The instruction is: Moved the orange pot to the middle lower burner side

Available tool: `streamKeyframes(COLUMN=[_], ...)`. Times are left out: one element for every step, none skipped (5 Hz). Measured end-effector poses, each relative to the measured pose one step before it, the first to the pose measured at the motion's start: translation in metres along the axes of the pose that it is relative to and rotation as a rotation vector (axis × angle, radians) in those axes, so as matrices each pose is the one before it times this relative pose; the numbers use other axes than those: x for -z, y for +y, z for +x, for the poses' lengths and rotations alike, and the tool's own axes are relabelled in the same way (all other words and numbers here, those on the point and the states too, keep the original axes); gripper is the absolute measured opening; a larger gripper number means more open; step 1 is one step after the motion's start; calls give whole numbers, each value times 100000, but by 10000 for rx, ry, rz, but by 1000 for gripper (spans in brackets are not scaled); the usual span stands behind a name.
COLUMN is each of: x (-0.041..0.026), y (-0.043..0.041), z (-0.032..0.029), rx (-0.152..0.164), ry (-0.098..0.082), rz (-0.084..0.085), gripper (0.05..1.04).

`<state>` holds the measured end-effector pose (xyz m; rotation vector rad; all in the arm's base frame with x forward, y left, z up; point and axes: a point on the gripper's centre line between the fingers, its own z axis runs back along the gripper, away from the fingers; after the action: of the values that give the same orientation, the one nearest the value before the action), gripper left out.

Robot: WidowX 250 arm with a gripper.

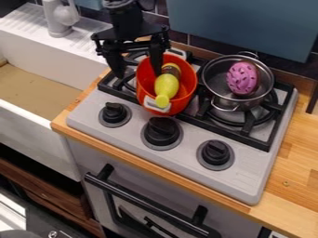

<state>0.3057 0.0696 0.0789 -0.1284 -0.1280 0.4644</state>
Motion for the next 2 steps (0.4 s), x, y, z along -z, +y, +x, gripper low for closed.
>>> streamKeyframes(x=[-979, -1129], y=[-216, -347], z=[550, 818], rx=[-43, -83], ry=[19, -157], rz=[-281, -38], gripper=[999, 999])
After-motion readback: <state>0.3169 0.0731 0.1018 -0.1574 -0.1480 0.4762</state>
